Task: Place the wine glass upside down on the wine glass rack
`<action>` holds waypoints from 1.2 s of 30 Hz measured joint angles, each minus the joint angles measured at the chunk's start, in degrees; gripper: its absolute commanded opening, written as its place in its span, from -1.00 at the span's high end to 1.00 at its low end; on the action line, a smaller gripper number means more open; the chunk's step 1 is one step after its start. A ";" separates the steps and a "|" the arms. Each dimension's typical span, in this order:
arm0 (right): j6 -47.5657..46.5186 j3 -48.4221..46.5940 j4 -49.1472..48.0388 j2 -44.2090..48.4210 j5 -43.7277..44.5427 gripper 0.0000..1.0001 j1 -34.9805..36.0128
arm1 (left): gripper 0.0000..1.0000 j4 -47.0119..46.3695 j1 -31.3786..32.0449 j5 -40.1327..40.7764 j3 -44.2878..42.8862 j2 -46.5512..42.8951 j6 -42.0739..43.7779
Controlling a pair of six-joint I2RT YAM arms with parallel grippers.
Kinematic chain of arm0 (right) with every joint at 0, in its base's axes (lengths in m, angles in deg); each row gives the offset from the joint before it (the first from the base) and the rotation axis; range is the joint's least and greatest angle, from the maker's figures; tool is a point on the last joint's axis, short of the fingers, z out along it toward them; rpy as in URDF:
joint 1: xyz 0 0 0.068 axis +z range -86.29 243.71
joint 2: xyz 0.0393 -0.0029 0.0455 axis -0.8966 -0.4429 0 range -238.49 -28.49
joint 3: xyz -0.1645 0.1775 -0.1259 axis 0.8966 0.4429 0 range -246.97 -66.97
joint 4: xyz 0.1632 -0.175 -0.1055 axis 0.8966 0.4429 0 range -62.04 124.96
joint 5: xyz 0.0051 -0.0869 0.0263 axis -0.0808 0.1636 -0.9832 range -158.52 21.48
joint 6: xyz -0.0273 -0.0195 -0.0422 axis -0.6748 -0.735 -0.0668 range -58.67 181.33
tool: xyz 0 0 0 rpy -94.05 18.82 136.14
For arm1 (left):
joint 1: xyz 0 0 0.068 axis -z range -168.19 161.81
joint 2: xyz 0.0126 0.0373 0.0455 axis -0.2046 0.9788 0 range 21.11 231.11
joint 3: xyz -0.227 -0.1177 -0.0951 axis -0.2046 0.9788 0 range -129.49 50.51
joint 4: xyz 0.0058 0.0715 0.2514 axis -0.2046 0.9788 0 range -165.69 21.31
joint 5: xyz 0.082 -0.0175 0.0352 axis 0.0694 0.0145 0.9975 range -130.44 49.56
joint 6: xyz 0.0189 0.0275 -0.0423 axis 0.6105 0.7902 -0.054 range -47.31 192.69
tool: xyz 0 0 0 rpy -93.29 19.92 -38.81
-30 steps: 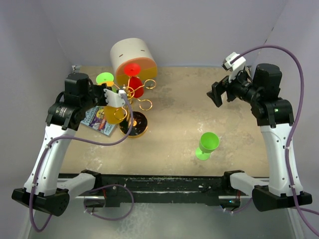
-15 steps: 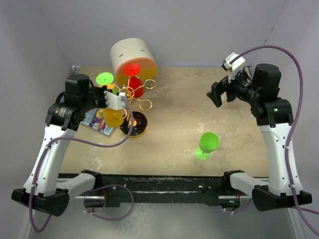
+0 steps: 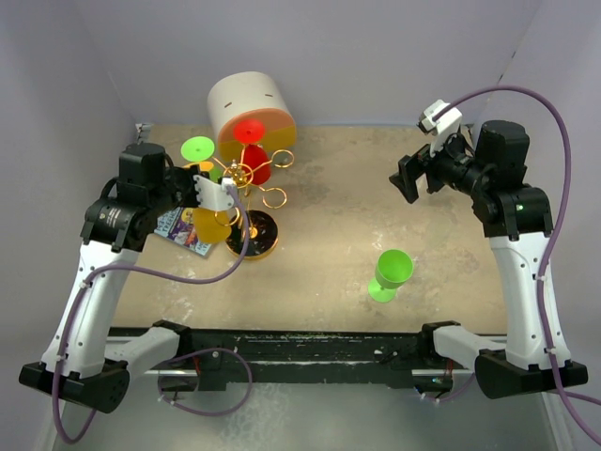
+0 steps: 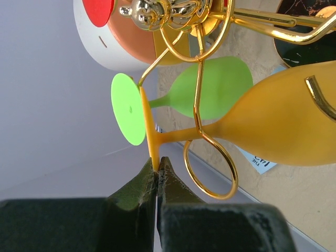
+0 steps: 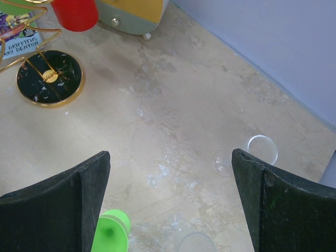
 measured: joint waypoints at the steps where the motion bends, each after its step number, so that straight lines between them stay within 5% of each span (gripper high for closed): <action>1: 0.00 0.00 0.02 0.00 0.00 -1.00 0.00 | 1.00 0.02 0.04 0.00 0.00 -0.04 0.00; 36: -0.39 0.96 0.13 0.13 0.04 -1.00 -0.04 | 0.99 3.48 1.55 1.95 -1.11 -1.44 2.93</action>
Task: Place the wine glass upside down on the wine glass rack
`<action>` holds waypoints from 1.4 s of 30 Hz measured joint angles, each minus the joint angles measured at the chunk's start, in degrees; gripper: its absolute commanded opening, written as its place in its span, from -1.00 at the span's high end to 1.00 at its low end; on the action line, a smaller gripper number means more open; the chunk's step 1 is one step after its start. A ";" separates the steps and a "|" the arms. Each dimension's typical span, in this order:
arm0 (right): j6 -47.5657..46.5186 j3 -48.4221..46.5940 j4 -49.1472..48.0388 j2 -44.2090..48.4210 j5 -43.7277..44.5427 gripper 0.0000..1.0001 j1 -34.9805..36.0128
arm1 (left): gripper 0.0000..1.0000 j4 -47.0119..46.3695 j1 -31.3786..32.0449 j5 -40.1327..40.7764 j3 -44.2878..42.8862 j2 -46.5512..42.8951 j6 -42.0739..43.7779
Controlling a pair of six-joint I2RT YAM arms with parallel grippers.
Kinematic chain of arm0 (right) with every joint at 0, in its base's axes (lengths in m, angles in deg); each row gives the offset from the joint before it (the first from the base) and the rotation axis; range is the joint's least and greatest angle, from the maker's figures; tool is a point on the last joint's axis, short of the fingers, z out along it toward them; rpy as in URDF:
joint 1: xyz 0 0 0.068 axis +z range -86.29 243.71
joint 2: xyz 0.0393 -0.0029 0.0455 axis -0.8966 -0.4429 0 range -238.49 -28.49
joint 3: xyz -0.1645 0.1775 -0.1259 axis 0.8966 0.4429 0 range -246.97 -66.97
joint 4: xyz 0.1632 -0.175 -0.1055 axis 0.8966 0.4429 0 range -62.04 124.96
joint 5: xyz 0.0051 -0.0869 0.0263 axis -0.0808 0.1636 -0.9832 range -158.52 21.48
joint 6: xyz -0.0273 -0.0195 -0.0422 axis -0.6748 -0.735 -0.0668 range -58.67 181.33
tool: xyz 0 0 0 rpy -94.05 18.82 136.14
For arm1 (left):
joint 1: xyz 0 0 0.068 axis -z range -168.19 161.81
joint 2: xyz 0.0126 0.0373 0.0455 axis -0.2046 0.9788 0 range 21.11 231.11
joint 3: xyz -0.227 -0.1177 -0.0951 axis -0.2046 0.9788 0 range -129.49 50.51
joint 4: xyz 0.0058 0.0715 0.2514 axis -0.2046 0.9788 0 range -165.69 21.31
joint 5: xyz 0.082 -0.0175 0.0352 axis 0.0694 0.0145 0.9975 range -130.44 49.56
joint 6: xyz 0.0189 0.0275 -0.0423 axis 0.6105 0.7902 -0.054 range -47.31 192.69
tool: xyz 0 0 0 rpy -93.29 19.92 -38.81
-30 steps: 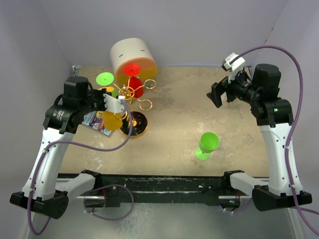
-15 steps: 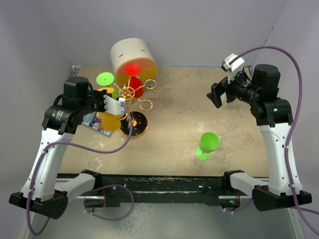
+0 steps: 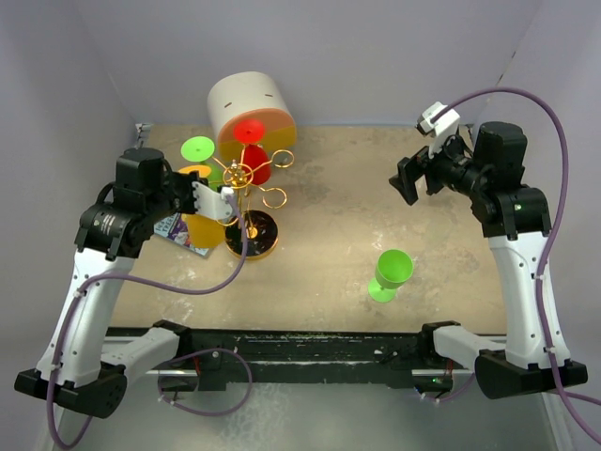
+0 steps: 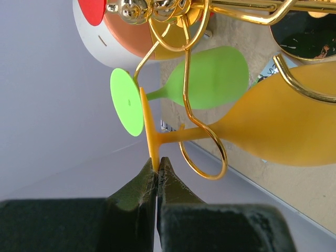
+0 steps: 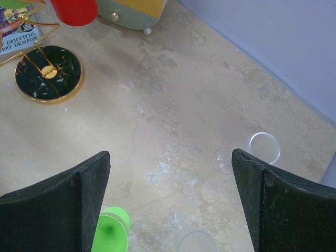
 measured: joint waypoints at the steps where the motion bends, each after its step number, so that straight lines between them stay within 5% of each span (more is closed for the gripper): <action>1: 0.00 0.00 0.02 0.00 0.02 -1.00 0.00 | 0.99 0.07 0.00 0.09 0.00 -0.13 0.00; 11: 0.00 0.02 0.02 0.00 0.00 -1.00 0.00 | 0.97 0.98 0.00 2.51 0.46 -1.79 0.02; 42: -0.50 2.05 0.15 1.09 0.13 -1.00 0.00 | 0.47 4.66 0.00 5.70 3.30 -2.97 1.25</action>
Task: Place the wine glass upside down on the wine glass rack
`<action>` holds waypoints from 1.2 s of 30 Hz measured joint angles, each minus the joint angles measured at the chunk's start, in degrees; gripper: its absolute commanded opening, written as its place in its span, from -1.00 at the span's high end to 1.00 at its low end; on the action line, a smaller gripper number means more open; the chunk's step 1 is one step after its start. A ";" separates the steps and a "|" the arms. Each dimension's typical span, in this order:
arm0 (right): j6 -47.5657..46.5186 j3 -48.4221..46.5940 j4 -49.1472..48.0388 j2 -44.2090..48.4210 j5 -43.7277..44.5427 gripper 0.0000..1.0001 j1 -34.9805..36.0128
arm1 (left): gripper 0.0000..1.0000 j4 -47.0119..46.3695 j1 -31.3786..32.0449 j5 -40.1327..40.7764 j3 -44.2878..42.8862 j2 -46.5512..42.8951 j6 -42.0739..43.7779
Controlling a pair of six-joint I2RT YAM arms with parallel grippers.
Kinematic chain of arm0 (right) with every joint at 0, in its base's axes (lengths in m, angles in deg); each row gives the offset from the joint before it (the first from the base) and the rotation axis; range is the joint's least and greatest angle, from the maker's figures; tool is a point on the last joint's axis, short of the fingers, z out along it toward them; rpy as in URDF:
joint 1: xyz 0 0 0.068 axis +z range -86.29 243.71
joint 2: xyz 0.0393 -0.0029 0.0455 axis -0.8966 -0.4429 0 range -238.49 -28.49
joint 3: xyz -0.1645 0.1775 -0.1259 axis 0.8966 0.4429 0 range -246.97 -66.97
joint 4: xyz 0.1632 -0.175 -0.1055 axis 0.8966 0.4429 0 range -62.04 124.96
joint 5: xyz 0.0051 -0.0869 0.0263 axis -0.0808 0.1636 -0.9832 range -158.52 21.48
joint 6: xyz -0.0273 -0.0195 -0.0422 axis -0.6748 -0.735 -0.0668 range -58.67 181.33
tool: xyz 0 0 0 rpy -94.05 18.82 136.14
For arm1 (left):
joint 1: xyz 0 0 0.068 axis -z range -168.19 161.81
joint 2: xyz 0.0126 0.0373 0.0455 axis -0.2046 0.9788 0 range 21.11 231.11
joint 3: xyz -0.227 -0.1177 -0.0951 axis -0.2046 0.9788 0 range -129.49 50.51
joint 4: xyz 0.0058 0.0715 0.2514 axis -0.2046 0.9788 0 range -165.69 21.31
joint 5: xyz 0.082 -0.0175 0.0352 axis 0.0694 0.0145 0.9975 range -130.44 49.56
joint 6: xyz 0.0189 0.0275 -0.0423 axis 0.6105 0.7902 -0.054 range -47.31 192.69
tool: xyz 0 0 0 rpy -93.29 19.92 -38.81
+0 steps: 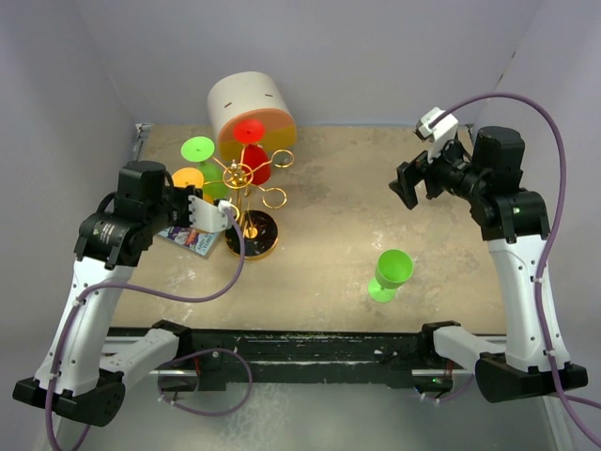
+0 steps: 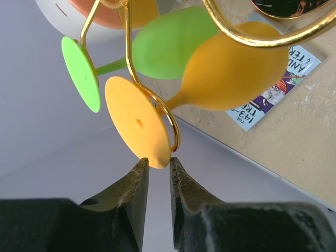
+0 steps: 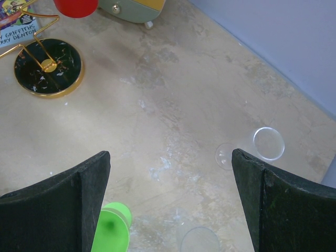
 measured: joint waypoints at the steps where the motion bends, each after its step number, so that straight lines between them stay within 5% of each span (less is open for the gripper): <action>1: 0.00 0.00 0.00 0.00 0.00 -1.00 0.00 | 0.46 0.17 0.00 0.22 0.13 -0.07 0.15; 13: -0.15 0.98 -0.02 0.02 0.79 -1.00 -0.17 | 0.25 1.68 -0.02 3.32 0.72 -0.37 1.70; 24: -2.03 4.57 0.07 1.75 2.78 -1.00 -0.81 | -0.15 5.14 -0.17 3.85 -1.75 -0.46 1.18; 36: -2.60 4.72 -0.02 2.60 4.72 -1.00 -2.29 | -0.99 9.84 -1.49 2.60 -10.19 -0.35 -3.34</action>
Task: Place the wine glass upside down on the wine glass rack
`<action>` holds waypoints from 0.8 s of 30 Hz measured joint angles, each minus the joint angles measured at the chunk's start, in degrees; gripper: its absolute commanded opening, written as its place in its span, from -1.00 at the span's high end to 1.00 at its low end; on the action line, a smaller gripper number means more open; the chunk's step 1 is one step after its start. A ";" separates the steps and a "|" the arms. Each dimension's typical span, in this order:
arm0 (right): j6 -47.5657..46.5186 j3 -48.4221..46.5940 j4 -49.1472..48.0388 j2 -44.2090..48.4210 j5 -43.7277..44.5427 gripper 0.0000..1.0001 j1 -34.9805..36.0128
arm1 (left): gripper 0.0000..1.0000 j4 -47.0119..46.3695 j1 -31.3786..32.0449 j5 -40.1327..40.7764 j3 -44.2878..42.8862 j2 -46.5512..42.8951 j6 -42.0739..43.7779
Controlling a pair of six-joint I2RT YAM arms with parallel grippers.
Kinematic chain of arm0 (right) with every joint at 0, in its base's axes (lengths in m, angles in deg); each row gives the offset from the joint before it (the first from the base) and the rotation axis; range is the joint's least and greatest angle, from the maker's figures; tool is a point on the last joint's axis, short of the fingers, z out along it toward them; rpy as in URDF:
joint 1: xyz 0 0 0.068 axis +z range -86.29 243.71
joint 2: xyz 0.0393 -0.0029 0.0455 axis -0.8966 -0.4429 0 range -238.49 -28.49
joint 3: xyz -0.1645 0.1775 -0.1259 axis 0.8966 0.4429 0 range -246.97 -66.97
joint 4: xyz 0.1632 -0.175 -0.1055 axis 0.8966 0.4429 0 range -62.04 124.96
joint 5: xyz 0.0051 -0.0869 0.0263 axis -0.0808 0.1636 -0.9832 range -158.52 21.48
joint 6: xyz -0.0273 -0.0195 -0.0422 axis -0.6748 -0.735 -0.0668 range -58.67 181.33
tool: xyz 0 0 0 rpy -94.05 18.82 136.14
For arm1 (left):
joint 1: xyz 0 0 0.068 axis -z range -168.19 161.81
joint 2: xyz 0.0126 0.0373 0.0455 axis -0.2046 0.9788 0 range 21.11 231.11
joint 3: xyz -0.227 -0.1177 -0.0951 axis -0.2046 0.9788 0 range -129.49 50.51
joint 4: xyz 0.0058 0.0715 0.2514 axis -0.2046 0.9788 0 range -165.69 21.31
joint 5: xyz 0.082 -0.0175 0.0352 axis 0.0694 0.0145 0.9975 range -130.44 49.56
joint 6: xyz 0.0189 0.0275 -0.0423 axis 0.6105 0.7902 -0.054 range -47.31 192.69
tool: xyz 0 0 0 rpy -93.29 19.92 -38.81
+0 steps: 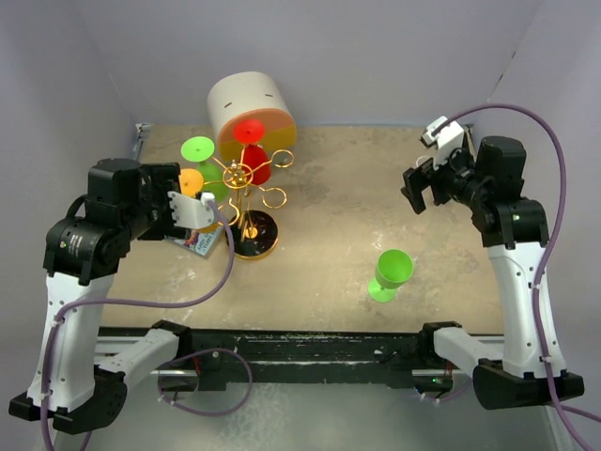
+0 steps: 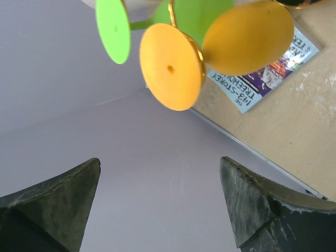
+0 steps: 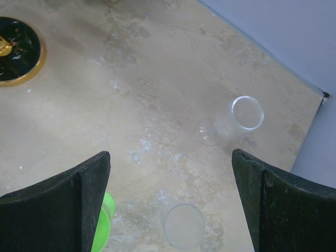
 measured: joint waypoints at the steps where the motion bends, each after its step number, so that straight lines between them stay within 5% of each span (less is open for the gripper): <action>1: 0.24 0.00 -0.07 0.00 0.46 -1.00 -0.48 | -0.98 0.39 -0.11 -0.59 -1.46 0.22 -1.20; 11: 5.95 2.05 -4.87 -2.23 9.14 -0.96 -5.57 | -0.98 -2.27 -0.15 -7.19 -13.11 1.97 -17.11; 24: 9.20 2.71 -14.69 -18.27 17.55 -0.63 -7.23 | -0.98 -10.47 -0.15 -8.81 -14.51 6.60 -34.18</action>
